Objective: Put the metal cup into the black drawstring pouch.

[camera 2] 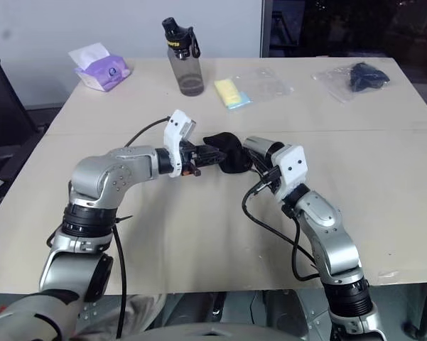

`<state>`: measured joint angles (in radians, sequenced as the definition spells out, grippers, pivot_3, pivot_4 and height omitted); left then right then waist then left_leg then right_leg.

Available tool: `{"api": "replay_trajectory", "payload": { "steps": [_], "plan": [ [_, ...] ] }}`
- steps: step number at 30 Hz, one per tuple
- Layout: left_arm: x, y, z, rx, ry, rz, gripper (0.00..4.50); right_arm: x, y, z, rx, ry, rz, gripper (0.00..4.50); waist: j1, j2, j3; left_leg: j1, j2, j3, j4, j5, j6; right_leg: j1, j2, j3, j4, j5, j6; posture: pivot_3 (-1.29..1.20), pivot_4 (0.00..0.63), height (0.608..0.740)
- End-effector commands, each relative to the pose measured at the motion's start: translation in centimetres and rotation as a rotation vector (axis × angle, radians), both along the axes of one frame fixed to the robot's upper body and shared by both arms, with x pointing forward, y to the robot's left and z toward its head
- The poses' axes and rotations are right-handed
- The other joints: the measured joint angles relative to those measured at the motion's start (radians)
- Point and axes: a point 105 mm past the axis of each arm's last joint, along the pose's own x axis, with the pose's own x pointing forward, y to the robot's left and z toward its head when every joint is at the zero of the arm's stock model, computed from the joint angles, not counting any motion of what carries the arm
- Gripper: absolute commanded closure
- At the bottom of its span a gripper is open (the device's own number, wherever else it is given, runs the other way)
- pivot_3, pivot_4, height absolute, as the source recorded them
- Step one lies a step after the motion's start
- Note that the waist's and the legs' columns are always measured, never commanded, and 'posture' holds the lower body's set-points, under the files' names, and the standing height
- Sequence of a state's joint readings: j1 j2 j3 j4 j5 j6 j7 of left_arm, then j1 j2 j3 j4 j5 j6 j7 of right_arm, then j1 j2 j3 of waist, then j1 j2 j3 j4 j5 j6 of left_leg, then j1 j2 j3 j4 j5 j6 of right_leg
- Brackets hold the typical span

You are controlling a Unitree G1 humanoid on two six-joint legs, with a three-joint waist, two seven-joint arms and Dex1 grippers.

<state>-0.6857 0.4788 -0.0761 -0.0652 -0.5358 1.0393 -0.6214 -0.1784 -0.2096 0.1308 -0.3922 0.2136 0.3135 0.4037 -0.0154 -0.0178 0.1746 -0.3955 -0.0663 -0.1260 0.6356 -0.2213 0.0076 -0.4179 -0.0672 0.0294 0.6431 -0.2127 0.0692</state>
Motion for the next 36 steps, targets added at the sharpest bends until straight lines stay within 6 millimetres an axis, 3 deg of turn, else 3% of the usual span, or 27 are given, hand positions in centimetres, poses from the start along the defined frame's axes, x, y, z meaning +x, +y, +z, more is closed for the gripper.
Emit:
{"api": "replay_trajectory", "payload": {
  "steps": [1,9,18,27,29,32,36],
  "plan": [
    [-0.2,-0.1,0.6,0.04,-0.066,-0.031,2.61,-0.4,0.0,2.0,0.031,-0.083,0.002,4.5,0.0,0.0,0.0,0.0,0.0,0.0,0.0,0.0,0.0,0.0,0.0,0.0,0.0,0.0,0.0,0.0,0.15,0.74],
    [0.7,-1.1,0.7,0.048,-0.118,-0.033,2.61,-1.0,0.1,2.2,0.039,-0.084,0.016,4.5,0.0,0.0,0.0,0.0,0.0,0.0,0.0,0.0,-0.001,0.0,0.0,0.0,0.0,0.0,0.0,0.0,0.15,0.74],
    [0.3,-2.0,0.3,0.089,-0.141,-0.092,2.61,-1.5,-0.6,1.6,0.018,-0.064,-0.009,4.5,-0.001,0.0,0.0,0.0,0.0,0.0,0.0,0.0,0.0,0.0,0.0,0.0,0.0,0.0,0.0,0.0,0.15,0.74],
    [0.9,-2.0,0.0,0.092,-0.143,-0.055,2.61,-1.7,-0.3,1.5,0.014,-0.062,0.003,4.5,0.0,0.0,0.0,0.0,0.0,0.0,0.0,0.0,0.0,0.0,0.0,0.0,0.0,0.0,0.0,0.0,0.15,0.74],
    [1.1,-2.1,-0.2,0.085,-0.139,-0.051,3.12,-1.9,-0.3,1.3,-0.002,-0.057,0.011,4.5,0.0,0.0,0.0,0.0,0.0,0.0,0.0,0.0,0.0,0.0,0.001,0.0,0.0,0.0,0.0,0.0,0.15,0.74],
    [1.2,-2.4,-0.3,0.06,-0.124,-0.051,4.42,-2.2,0.1,0.6,-0.047,-0.053,0.042,4.5,0.0,0.0,0.0,0.0,0.0,0.0,0.0,0.0,0.0,0.0,0.0,0.0,0.0,0.0,0.0,0.0,0.15,0.74],
    [1.0,-2.8,0.8,-0.056,-0.067,-0.048,4.47,-2.4,0.9,0.2,-0.055,-0.056,0.069,4.5,-0.001,0.0,0.0,0.0,0.0,0.0,0.0,0.0,0.001,0.0,0.001,0.0,0.0,0.0,0.0,0.0,0.15,0.74]
  ]
}}
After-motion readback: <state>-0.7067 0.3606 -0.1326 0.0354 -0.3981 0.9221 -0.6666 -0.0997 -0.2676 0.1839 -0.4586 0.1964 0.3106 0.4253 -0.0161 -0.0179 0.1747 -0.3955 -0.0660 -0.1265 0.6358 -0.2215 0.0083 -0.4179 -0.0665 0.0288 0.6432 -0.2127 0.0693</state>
